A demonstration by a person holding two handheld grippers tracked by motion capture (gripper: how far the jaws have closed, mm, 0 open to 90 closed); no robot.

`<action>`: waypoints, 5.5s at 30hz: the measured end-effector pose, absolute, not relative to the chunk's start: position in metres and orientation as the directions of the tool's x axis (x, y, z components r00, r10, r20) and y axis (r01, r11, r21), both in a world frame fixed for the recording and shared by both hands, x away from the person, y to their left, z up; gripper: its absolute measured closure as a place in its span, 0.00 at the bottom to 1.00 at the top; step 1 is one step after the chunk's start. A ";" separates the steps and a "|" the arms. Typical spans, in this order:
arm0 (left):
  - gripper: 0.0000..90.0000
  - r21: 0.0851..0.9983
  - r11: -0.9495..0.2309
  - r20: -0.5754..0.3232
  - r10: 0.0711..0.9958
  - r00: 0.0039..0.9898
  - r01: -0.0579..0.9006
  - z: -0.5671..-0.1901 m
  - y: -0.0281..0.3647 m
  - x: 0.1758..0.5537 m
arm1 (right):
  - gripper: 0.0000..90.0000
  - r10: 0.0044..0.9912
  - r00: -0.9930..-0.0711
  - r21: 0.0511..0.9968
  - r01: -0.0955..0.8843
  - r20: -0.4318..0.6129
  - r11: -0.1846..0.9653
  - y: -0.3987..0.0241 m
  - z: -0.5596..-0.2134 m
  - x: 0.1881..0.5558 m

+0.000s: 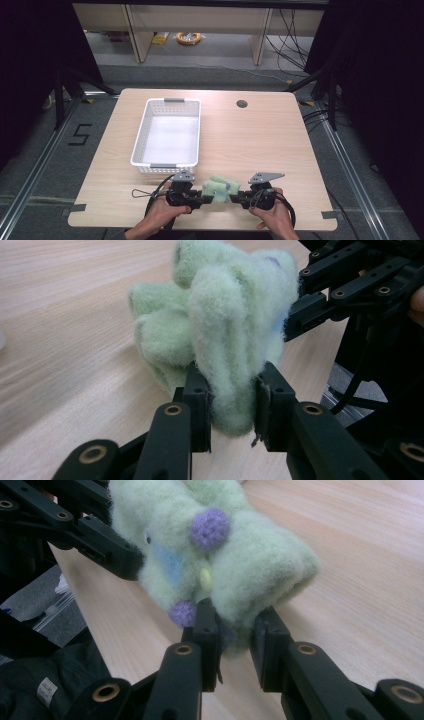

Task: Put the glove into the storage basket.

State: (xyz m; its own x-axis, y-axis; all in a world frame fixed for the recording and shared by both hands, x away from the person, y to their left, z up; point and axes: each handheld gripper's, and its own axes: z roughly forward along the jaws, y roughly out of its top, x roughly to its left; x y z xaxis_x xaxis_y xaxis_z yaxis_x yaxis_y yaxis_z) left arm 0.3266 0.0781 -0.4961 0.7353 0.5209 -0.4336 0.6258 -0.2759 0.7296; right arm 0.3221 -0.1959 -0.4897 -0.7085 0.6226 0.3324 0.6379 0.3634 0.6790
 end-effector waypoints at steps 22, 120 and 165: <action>0.79 0.753 -0.249 -0.435 0.506 0.745 0.609 -0.473 0.097 0.319 | 0.84 0.595 -0.740 0.707 0.600 0.313 0.375 -0.182 -0.456 0.317; 0.77 0.567 -0.263 -0.405 0.736 0.542 0.781 -0.451 0.221 0.449 | 0.83 0.626 -0.714 0.547 0.676 0.315 0.495 -0.017 -0.446 0.468; 0.40 0.497 -0.365 -0.300 0.779 0.551 0.787 -0.451 0.209 0.458 | 0.52 0.666 -0.721 0.500 0.655 0.190 0.567 -0.005 -0.439 0.468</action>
State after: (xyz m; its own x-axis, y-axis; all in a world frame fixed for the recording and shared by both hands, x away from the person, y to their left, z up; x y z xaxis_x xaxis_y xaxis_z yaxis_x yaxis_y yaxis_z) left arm 0.4580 0.2094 -0.4510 0.5511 0.7788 -0.2997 0.7869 -0.3654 0.4973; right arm 0.4677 -0.0054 -0.4388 -0.7215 0.6660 0.1895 0.6546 0.5667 0.5003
